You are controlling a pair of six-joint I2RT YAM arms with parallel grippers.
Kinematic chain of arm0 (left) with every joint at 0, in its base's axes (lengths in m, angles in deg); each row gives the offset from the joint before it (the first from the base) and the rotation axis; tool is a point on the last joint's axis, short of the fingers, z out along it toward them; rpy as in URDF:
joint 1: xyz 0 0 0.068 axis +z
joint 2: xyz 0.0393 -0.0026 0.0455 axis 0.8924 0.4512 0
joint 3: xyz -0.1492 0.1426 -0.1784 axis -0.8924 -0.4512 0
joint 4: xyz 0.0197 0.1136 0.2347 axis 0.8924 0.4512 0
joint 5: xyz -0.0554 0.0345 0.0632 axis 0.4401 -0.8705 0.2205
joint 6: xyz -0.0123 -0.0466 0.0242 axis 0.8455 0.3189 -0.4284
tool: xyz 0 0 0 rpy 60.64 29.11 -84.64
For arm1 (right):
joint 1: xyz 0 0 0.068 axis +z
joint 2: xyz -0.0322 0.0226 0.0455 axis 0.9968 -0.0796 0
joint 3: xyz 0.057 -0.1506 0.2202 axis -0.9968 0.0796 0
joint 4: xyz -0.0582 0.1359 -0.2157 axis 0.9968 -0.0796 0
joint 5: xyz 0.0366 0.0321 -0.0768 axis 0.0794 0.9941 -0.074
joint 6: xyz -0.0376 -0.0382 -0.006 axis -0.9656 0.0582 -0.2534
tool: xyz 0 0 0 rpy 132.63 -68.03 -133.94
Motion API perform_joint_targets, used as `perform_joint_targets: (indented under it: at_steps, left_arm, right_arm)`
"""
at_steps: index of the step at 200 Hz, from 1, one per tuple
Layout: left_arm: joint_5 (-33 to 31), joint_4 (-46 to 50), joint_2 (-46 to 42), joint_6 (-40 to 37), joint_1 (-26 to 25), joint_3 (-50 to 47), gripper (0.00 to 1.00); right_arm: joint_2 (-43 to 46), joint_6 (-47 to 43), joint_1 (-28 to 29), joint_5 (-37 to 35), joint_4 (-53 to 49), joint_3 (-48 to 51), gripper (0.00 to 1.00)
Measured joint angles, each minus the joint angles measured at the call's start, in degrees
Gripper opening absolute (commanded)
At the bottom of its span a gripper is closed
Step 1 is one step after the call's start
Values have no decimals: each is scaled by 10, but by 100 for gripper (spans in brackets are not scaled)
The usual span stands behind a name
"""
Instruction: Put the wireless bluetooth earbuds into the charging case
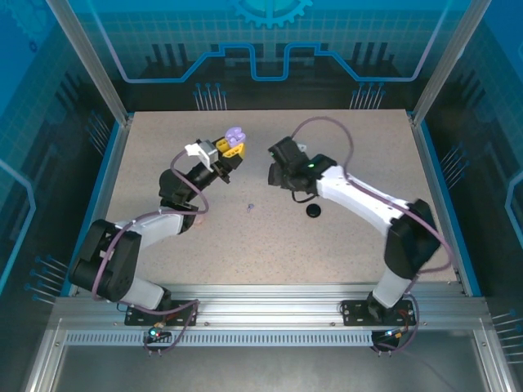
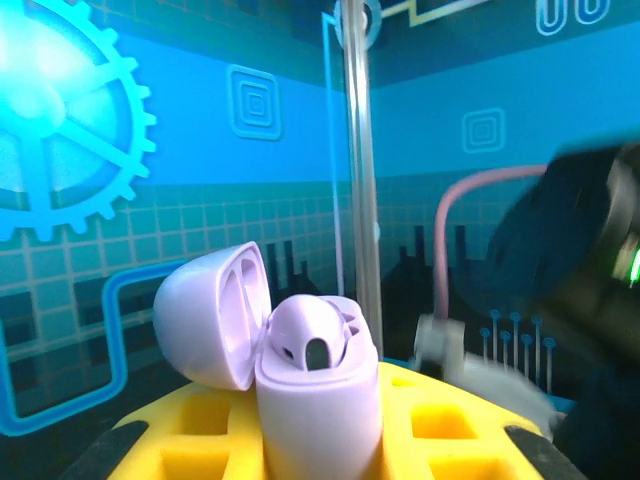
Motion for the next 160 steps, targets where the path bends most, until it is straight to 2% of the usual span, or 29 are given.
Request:
perform_joint_targets:
  at_steps: [33, 59, 160]
  left_arm:
    - [-29, -3, -9, 30, 21, -7, 0]
    - [-45, -1, -19, 43, 34, -9, 0]
    - [-50, 12, -42, 46, 41, -9, 0]
  right_arm:
    - [-133, 38, 31, 28, -23, -80, 54]
    - [-197, 56, 56, 41, -42, -135, 52]
    - [-313, 94, 83, 40, -115, -269, 42]
